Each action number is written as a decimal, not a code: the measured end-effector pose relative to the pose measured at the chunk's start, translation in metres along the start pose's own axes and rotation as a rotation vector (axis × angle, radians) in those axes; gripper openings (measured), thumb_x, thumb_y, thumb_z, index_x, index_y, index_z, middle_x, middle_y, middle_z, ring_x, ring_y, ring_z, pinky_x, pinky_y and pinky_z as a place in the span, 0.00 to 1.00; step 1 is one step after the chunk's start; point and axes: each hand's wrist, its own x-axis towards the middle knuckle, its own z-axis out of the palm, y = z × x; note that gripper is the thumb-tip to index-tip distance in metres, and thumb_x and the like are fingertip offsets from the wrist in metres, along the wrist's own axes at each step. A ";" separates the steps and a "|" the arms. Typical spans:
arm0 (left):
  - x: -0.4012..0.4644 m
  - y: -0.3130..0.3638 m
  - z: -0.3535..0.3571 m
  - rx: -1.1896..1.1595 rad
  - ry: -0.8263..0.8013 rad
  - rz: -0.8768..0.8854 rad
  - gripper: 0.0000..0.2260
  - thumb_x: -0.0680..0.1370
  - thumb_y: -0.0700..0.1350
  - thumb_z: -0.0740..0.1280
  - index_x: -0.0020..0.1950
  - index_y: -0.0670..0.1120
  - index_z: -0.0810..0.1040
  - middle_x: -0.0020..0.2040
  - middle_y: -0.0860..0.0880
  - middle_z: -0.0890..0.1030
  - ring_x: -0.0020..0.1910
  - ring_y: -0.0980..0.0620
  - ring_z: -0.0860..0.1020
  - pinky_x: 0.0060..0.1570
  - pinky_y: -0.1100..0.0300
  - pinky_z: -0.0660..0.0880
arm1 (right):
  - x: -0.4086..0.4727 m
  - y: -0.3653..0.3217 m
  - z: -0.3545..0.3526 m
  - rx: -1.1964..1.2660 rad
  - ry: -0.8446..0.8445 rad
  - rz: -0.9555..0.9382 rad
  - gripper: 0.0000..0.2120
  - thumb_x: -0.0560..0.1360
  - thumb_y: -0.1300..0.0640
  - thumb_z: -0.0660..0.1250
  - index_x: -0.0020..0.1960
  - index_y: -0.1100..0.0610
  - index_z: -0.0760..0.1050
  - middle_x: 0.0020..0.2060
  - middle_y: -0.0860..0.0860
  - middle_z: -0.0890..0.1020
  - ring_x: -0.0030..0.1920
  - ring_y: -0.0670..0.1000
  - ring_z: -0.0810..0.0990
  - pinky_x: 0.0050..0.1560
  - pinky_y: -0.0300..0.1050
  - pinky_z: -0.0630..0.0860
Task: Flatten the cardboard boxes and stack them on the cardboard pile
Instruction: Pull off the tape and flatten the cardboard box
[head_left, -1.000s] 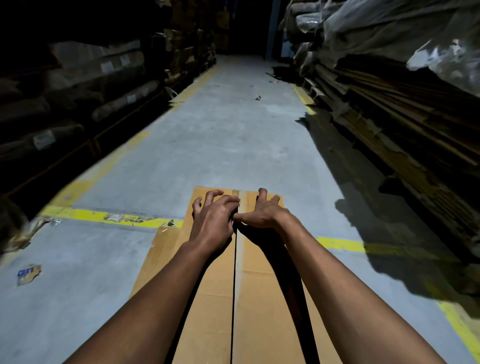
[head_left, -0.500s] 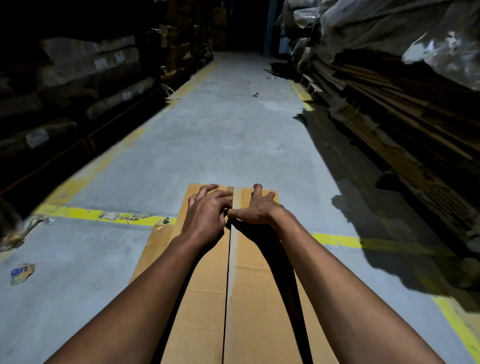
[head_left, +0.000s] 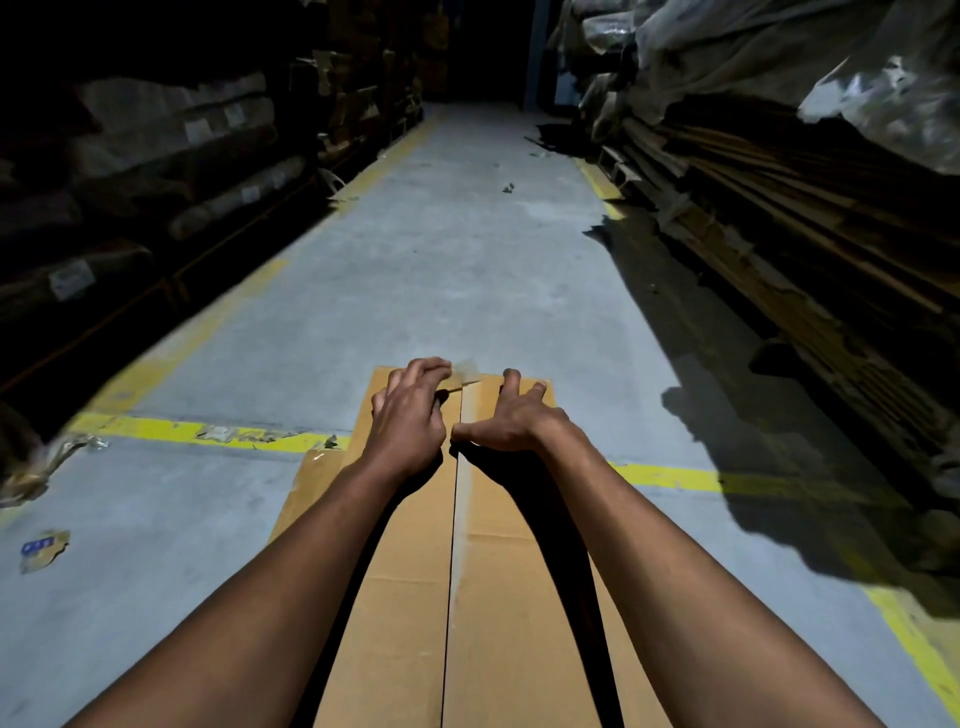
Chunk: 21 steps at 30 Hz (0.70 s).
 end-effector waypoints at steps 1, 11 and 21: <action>0.002 -0.001 0.001 -0.011 0.001 -0.015 0.21 0.82 0.37 0.61 0.73 0.52 0.74 0.72 0.60 0.69 0.71 0.54 0.64 0.68 0.50 0.62 | -0.001 0.000 0.002 0.002 0.000 0.003 0.59 0.65 0.28 0.71 0.81 0.49 0.41 0.82 0.64 0.41 0.79 0.72 0.56 0.74 0.69 0.62; 0.051 -0.006 0.024 -0.011 -0.064 -0.067 0.27 0.81 0.37 0.58 0.79 0.53 0.67 0.77 0.60 0.62 0.74 0.51 0.61 0.70 0.49 0.58 | 0.000 0.007 0.029 0.032 0.158 -0.038 0.52 0.60 0.25 0.65 0.76 0.46 0.53 0.70 0.54 0.56 0.66 0.69 0.61 0.66 0.77 0.60; 0.069 -0.004 0.029 0.028 -0.173 -0.191 0.34 0.80 0.37 0.57 0.84 0.57 0.57 0.85 0.58 0.50 0.81 0.48 0.56 0.77 0.48 0.50 | 0.004 0.005 0.027 0.016 0.108 -0.034 0.50 0.59 0.26 0.66 0.75 0.46 0.54 0.70 0.54 0.55 0.67 0.70 0.59 0.65 0.77 0.61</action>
